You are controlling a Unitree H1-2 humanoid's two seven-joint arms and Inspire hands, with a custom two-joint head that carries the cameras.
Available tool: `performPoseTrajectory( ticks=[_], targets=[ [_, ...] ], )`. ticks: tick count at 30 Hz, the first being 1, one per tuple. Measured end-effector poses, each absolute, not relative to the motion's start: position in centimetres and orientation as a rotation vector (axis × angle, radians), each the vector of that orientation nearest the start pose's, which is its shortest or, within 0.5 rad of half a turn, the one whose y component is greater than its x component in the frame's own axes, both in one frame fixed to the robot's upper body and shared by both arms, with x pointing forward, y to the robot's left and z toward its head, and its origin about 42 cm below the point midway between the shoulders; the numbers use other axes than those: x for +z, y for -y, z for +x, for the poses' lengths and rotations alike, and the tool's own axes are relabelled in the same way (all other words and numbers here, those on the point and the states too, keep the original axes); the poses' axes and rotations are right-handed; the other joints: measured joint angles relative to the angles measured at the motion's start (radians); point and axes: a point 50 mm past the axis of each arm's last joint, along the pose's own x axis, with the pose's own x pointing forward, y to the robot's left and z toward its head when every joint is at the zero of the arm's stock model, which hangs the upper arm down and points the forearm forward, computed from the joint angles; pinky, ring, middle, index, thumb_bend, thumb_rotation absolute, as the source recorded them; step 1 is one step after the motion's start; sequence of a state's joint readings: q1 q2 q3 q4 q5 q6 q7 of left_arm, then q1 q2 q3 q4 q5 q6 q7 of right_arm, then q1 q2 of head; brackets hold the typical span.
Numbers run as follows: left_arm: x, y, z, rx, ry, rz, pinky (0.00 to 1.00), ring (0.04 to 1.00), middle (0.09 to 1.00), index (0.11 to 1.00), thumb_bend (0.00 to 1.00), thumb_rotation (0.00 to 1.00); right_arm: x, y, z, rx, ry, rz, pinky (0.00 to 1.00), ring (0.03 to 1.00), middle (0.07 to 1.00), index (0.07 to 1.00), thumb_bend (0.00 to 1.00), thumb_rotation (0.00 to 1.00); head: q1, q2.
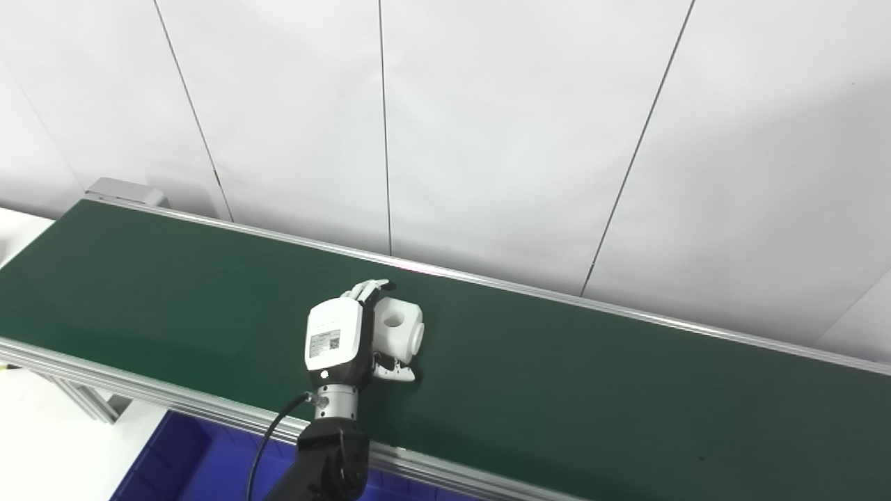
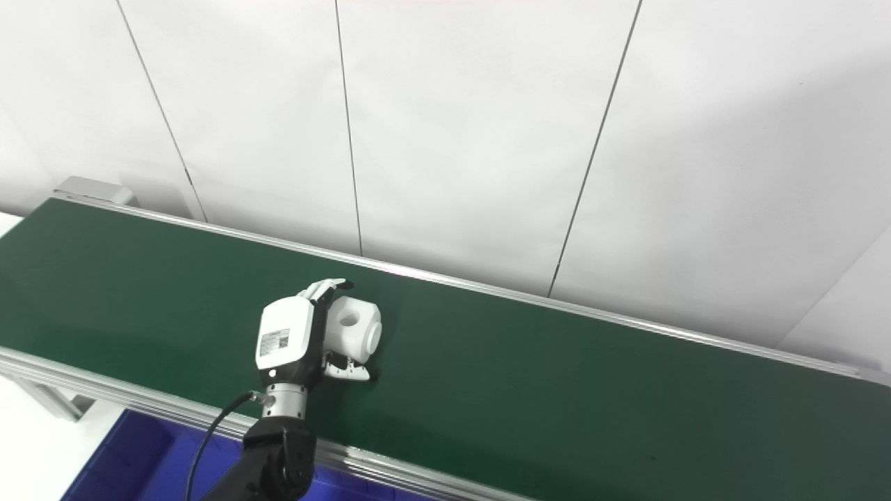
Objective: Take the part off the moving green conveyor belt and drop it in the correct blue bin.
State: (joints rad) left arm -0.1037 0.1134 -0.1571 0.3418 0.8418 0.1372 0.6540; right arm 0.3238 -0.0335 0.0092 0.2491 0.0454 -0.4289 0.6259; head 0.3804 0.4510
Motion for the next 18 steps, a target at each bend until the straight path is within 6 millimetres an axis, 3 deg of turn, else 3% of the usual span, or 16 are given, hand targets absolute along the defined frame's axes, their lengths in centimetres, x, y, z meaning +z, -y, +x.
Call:
performPoseTrajectory(
  ticks=[1,3,4,5,6,7,8,18],
  targets=[
    [5.1,-23.3,30.2,0.405,0.043,1.048,0.48,0.608,0.770,0.722,0.88,0.00,-0.8,20.8,13.4,0.537,-0.128,0.042,0.95,0.923,0.904,0.877,0.92,0.92,0.000,0.000],
    [5.3,-23.2,30.2,0.390,0.042,1.040,0.29,0.396,0.720,0.695,0.84,0.00,-0.8,20.6,13.4,0.539,-0.128,0.042,0.94,0.918,0.900,0.877,0.92,0.92,0.002,0.002],
    [5.4,-23.3,30.3,0.382,0.038,1.036,0.27,0.365,0.701,0.682,0.82,0.00,-0.8,20.6,13.4,0.541,-0.128,0.042,0.95,0.919,0.900,0.876,0.92,0.91,0.002,0.002],
    [5.5,-23.4,30.3,0.376,0.035,1.034,0.27,0.407,0.674,0.662,0.66,0.00,-0.8,20.6,13.4,0.541,-0.127,0.043,0.97,0.923,0.901,0.877,0.92,0.91,0.002,0.002],
    [5.7,-23.5,30.4,0.374,0.032,1.036,0.26,0.430,0.527,0.589,0.56,0.00,-0.8,20.6,13.4,0.542,-0.127,0.043,0.97,0.924,0.900,0.875,0.92,0.91,0.002,0.002],
    [5.9,-23.6,30.5,0.371,0.031,1.037,0.26,0.438,0.477,0.564,0.53,0.00,-0.8,20.5,13.4,0.542,-0.127,0.044,0.97,0.925,0.900,0.874,0.92,0.91,0.002,0.002],
    [6.0,-23.6,30.5,0.367,0.029,1.037,0.25,0.381,0.460,0.556,0.51,0.00,-0.8,20.5,13.4,0.542,-0.127,0.045,0.98,0.926,0.899,0.873,0.92,0.90,0.002,0.002],
    [7.4,-23.8,30.4,0.335,0.009,1.035,0.26,0.353,0.449,0.548,0.49,0.00,-0.7,20.7,13.5,0.540,-0.121,0.053,0.98,0.930,0.903,0.873,0.90,0.89,-0.003,0.002]
  ],
)
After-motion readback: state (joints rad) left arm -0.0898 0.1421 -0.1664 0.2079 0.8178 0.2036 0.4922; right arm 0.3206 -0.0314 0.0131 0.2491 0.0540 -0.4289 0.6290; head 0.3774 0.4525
